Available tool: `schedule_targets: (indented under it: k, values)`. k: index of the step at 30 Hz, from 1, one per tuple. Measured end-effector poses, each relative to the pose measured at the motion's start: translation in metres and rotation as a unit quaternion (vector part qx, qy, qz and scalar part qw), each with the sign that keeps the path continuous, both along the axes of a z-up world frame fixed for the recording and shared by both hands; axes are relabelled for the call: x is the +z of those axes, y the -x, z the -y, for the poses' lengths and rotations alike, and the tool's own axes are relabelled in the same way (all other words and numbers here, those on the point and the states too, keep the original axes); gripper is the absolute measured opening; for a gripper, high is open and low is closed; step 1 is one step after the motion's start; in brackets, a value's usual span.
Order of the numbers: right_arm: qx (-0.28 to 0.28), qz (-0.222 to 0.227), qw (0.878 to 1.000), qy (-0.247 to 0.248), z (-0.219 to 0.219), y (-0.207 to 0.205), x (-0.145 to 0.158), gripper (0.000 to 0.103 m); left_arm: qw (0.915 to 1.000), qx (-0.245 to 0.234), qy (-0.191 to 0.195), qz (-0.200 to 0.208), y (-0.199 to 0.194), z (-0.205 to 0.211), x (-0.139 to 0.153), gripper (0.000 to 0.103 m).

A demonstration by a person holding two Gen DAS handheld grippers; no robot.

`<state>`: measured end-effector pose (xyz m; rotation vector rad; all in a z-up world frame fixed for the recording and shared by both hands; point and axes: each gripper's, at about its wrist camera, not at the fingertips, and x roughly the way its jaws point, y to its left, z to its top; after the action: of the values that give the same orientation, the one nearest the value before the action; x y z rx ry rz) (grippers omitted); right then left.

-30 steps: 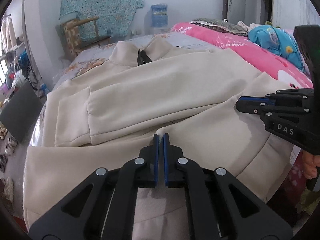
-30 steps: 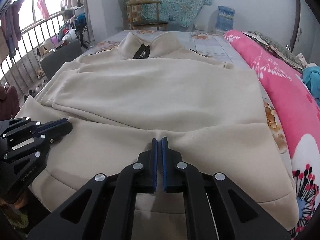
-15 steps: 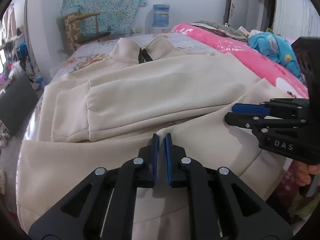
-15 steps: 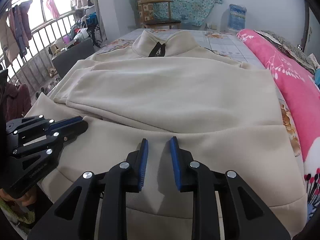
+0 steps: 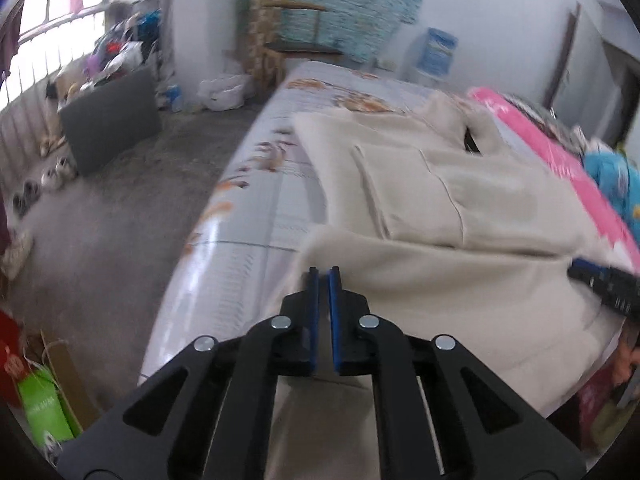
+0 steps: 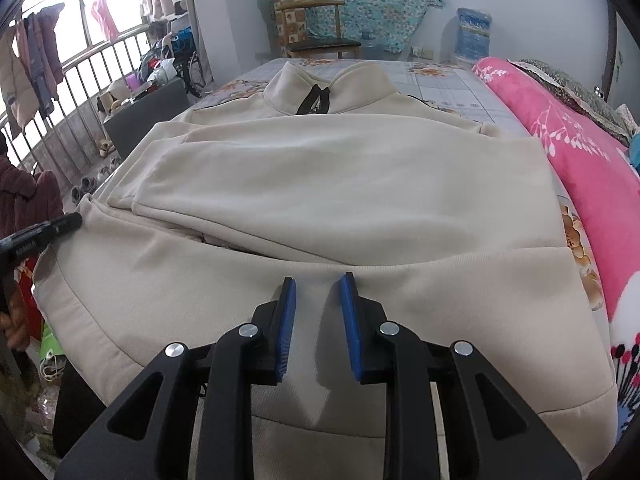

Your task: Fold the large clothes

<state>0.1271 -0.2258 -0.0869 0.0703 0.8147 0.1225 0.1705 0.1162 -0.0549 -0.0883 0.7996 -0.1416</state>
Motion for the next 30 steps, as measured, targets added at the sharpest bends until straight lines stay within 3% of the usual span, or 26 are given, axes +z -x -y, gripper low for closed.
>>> schedule_targets:
  k: [3,5,8,11,14,16,19,21,24,28,30]
  values:
    - [0.0,-0.001,1.0,0.001,0.0,0.0,0.0,0.023,0.9995,0.005,-0.013,0.028,0.004,0.01,0.014,0.012]
    - [-0.001,-0.001,1.0,-0.001,0.0,0.0,0.0,0.023,0.9991,-0.014,0.011,0.038,0.01,0.021,0.022,0.012]
    - [-0.002,-0.003,1.0,-0.005,0.0,-0.001,0.0,0.023,0.9945,-0.082,0.057,0.032,0.018,0.055,0.027,0.013]
    - [-0.002,-0.005,1.0,-0.015,0.004,-0.001,0.0,0.023,0.9878,-0.151,0.031,0.018,0.025,0.106,0.016,0.013]
    - [-0.013,-0.005,0.999,-0.031,0.015,0.003,0.006,0.024,0.9882,-0.152,-0.006,-0.019,0.021,0.129,-0.005,0.013]
    - [-0.034,0.018,0.999,-0.02,0.028,0.014,0.018,0.025,0.9894,-0.145,-0.001,-0.016,0.02,0.127,-0.007,0.013]
    - [-0.089,0.026,0.995,0.021,0.055,0.024,0.024,0.025,0.9894,-0.144,0.012,-0.018,0.017,0.122,-0.008,0.013]
    - [-0.15,-0.007,0.987,0.063,0.082,0.021,0.008,0.019,0.9891,-0.145,0.018,-0.018,0.017,0.122,-0.009,0.013]
    - [-0.15,-0.013,0.988,0.022,0.101,0.024,0.0,0.018,0.9889,-0.146,0.022,-0.018,0.019,0.122,-0.011,0.013]
    - [-0.16,-0.008,0.985,0.067,0.087,0.028,0.016,0.02,0.9887,-0.148,0.022,-0.018,0.019,0.121,-0.009,0.013]
    - [-0.154,0.004,0.986,0.065,0.083,0.034,0.025,0.021,0.9884,-0.149,0.022,-0.018,0.018,0.121,-0.009,0.013]
